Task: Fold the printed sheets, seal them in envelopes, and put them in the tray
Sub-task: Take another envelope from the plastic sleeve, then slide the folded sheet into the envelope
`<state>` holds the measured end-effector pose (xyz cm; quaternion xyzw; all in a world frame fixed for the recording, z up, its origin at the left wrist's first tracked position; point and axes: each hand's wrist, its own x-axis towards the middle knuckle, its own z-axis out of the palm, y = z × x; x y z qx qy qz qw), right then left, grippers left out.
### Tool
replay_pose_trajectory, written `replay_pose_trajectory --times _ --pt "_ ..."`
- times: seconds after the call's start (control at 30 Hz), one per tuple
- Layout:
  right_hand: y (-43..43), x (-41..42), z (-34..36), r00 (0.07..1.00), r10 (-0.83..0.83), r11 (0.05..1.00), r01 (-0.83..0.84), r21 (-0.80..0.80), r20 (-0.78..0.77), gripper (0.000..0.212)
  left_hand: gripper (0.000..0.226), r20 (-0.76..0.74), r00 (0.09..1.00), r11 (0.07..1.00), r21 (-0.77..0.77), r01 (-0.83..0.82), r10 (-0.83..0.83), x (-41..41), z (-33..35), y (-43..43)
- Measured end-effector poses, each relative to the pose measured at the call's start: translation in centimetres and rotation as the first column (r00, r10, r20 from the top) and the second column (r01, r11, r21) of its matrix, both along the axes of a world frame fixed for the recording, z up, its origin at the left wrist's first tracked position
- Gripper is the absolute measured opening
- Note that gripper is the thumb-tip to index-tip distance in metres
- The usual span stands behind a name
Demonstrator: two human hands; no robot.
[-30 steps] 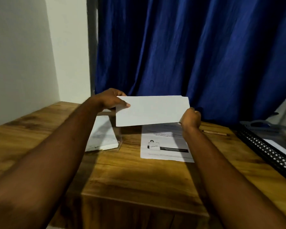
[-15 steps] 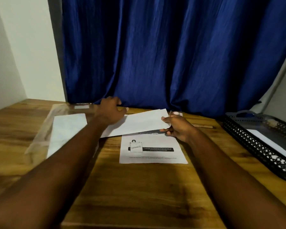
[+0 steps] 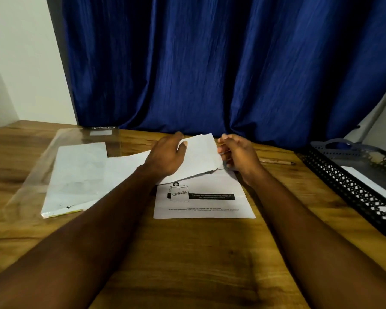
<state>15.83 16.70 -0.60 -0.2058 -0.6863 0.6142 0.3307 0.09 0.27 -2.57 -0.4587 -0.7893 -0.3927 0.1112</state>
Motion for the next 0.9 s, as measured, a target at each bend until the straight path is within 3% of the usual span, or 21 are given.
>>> replay_pose_trajectory --times 0.07,0.13,0.17,0.27,0.37,0.5,0.6,0.7,0.77,0.9 --pt "1.4 0.2 -0.9 0.99 -0.137 0.977 0.139 0.162 -0.021 0.017 0.024 -0.022 1.0 0.999 0.036 0.004 -0.003 -0.1 0.1 -0.5" --pt "2.6 0.6 -2.1 0.965 -0.22 0.871 0.128 0.474 0.144 0.01 0.02 -0.049 0.999 0.999 0.034 0.01 -0.009 -0.1 0.2 -0.9" --pt "2.6 0.8 -2.5 0.94 -0.224 0.822 0.041 0.568 0.256 0.01 0.019 -0.069 0.997 0.999 0.03 0.02 -0.018 0.0 0.3 -1.1" --pt "1.8 0.5 -2.3 0.832 -0.24 0.655 -0.241 0.716 0.5 0.052 0.021 -0.088 0.995 0.999 0.006 0.054 -0.054 0.1 0.5 -1.4" --pt "1.0 -0.3 -1.7 0.747 -0.226 0.542 -0.436 0.718 0.625 0.067 0.022 -0.096 0.994 0.998 -0.026 0.049 -0.051 0.5 0.6 -1.6" --pt "1.0 -0.7 -1.4 0.705 -0.251 0.512 -0.485 0.709 0.663 0.06 0.034 -0.104 0.994 0.997 -0.074 0.021 -0.028 0.8 0.5 -1.7" --pt "0.4 -0.3 -0.9 0.745 -0.229 0.524 -0.448 0.725 0.626 0.065 0.046 -0.131 0.991 0.995 -0.105 0.002 -0.015 0.6 0.3 -1.6" --pt "0.1 -0.1 -0.9 0.843 -0.092 0.582 -0.386 0.716 0.53 0.068 0.056 -0.133 0.991 0.992 -0.127 -0.017 0.0 0.2 0.1 -1.4" --pt "0.5 0.0 -0.9 0.892 0.007 0.659 -0.344 0.669 0.452 0.055 0.062 -0.121 0.992 0.988 -0.151 -0.044 0.026 0.2 0.1 -1.3" --pt "1.5 0.4 -1.0 0.937 -0.108 0.748 -0.143 0.649 0.332 0.028 0.065 -0.062 0.996 0.982 -0.172 -0.078 0.068 0.3 0.1 -1.3"
